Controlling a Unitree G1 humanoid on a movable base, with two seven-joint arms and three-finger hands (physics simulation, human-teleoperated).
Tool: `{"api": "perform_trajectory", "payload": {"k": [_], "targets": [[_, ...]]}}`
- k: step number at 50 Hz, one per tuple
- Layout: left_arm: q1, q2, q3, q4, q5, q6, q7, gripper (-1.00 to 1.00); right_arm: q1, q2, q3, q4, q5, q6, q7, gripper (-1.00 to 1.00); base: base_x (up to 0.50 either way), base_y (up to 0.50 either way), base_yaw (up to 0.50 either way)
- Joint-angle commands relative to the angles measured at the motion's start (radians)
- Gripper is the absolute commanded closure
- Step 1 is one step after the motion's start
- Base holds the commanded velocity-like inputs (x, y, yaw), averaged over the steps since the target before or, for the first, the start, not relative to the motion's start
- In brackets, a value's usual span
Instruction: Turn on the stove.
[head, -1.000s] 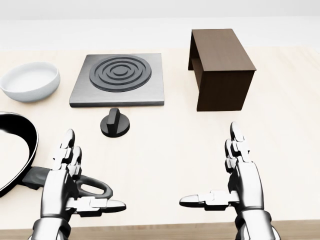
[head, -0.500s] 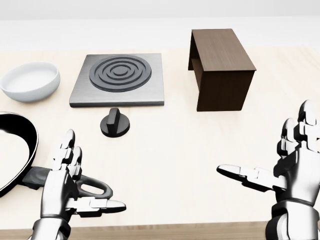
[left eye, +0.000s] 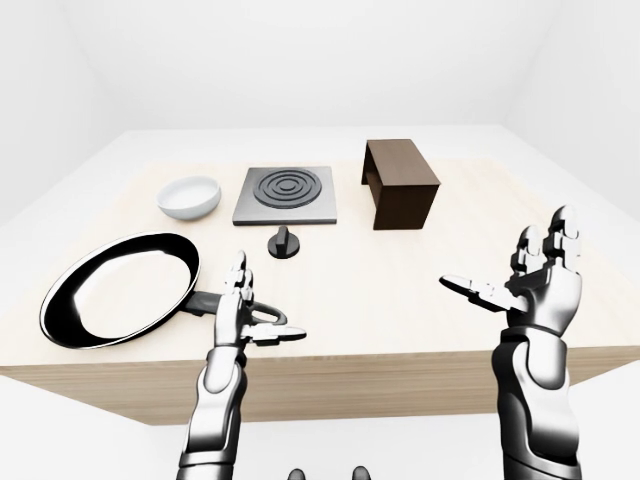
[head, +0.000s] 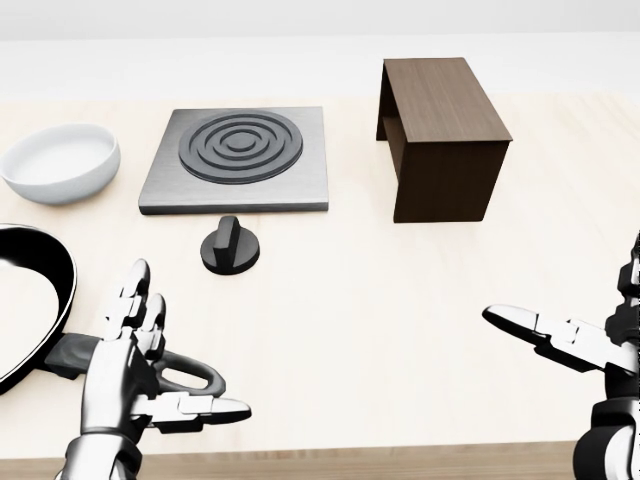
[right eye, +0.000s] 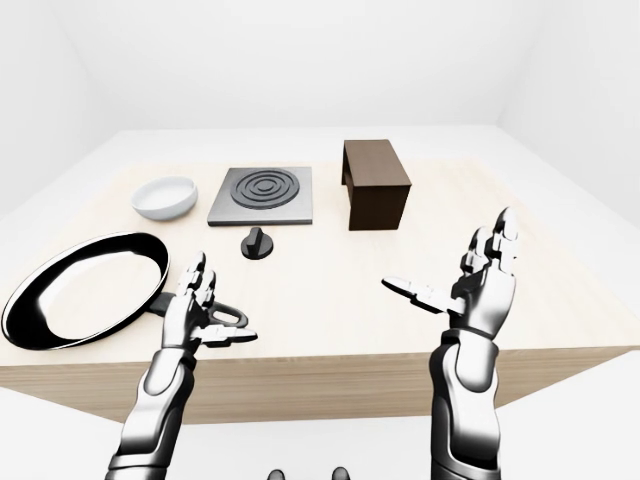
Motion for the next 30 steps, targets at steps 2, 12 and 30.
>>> {"api": "perform_trajectory", "payload": {"k": [2,12,30], "targets": [[-0.007,0.001,0.009,0.012,-0.039,0.011,-0.006,-1.0,0.0,0.001,0.011,0.001,-0.012,0.0,0.017,-1.0,0.16,0.0,0.0],[-0.01,0.001,0.006,0.019,-0.041,0.008,-0.005,-1.0,-0.004,-0.001,0.009,0.005,-0.008,0.0,0.027,-1.0,0.17,0.0,0.0],[-0.013,0.002,0.006,0.044,-0.045,-0.002,-0.008,-1.0,0.002,0.002,0.01,-0.001,-0.005,0.0,0.035,-1.0,0.18,0.0,0.0]]}}
